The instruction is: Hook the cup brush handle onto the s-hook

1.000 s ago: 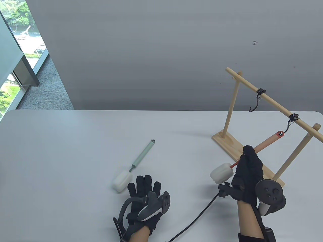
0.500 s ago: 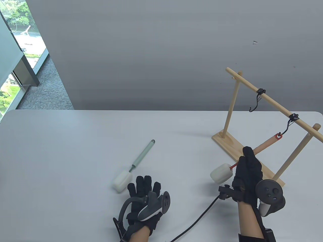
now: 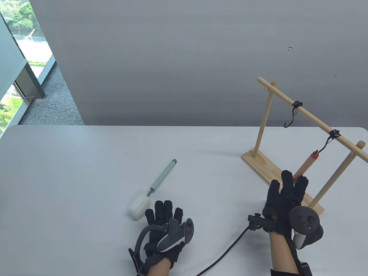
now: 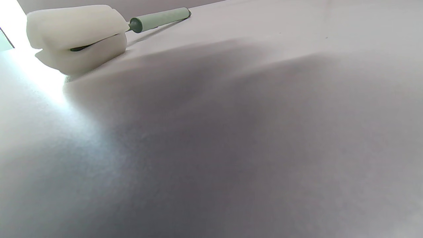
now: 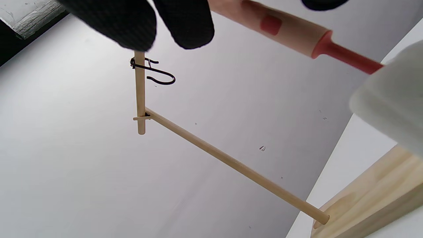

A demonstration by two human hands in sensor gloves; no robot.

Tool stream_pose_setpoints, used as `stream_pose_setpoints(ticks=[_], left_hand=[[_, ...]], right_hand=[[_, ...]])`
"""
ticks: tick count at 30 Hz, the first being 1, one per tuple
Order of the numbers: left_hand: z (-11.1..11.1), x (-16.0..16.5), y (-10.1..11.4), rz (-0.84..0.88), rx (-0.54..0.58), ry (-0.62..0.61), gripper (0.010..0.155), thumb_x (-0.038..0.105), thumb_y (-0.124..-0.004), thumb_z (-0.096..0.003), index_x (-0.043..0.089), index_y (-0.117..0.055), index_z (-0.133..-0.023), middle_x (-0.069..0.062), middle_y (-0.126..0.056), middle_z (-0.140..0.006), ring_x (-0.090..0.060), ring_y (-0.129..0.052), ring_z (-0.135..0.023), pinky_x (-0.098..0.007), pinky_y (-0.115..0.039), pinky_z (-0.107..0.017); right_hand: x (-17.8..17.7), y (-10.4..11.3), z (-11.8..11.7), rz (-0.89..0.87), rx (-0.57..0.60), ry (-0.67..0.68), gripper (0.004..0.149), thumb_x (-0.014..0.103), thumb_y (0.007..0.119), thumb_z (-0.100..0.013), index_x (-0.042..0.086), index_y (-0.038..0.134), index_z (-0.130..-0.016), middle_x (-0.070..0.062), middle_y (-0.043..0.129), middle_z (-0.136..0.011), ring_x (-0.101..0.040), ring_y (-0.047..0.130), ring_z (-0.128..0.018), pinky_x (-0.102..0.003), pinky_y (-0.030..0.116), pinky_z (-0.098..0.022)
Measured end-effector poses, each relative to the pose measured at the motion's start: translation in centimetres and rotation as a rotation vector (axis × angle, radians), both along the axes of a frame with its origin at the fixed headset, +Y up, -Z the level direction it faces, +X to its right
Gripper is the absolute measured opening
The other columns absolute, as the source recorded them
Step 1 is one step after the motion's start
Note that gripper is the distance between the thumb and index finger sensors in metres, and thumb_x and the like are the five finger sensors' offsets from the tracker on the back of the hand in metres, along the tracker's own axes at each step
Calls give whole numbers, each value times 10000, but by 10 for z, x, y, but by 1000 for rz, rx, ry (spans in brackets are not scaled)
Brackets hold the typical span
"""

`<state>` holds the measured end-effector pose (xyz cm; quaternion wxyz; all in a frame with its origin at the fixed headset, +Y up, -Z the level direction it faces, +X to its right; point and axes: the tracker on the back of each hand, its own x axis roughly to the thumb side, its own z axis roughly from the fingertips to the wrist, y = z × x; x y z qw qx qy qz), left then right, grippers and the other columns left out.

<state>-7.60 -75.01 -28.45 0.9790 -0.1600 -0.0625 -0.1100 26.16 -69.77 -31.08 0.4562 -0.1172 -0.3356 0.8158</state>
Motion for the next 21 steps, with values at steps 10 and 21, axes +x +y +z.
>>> stream_pose_setpoints(ticks=[10,21], left_hand=[[0,-1,0,3,1,6,786,675,-484,-444,330,-208,-1094,-151,-49,-1154,-460,-75,-1085,-696,-177,-712],[-5,-15,6,102,54,59,804,679,-482,-444,330,-150,-1087,-158,31,-1130,-462,-12,-1067,-702,-141,-701]], right_hand=[[-36,6,5,210,111,125,601,377,643,-545,89,472,-1044,-259,123,-1061,-547,159,-972,-695,289,-643],[-67,5,-1,420,135,312,570,385,674,-522,61,639,-990,-276,496,-1038,-561,506,-931,-673,482,-600]])
